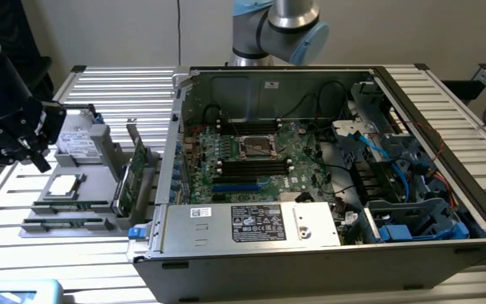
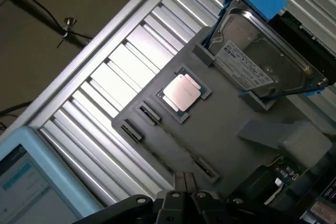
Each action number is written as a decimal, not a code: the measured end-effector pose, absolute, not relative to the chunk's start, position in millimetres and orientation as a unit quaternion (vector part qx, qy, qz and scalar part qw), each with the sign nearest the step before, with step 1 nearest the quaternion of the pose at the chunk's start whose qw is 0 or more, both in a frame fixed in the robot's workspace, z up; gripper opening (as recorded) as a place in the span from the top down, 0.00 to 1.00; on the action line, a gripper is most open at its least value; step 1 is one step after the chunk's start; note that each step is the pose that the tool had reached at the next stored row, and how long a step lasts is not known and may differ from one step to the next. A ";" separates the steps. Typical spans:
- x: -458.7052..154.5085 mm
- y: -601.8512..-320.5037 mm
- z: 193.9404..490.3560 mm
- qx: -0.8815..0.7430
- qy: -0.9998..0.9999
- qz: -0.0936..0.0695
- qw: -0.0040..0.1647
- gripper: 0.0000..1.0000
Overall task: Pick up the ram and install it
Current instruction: 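Pick up the ram and move it above insertion slot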
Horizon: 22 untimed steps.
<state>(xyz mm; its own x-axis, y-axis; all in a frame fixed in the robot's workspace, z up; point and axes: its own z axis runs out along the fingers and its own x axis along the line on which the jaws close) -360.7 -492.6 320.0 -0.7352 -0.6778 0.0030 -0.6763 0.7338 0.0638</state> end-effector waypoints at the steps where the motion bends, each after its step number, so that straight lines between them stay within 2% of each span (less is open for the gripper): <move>1: -360.8 -492.6 319.9 0.372 -0.928 -0.029 0.013 0.89; 22: -360.7 -492.6 317.8 0.542 -0.840 -0.026 0.019 0.89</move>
<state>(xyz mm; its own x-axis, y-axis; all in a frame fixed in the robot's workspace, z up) -360.7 -492.6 317.8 -0.4117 -0.9113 0.0030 -0.9094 0.4110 0.0638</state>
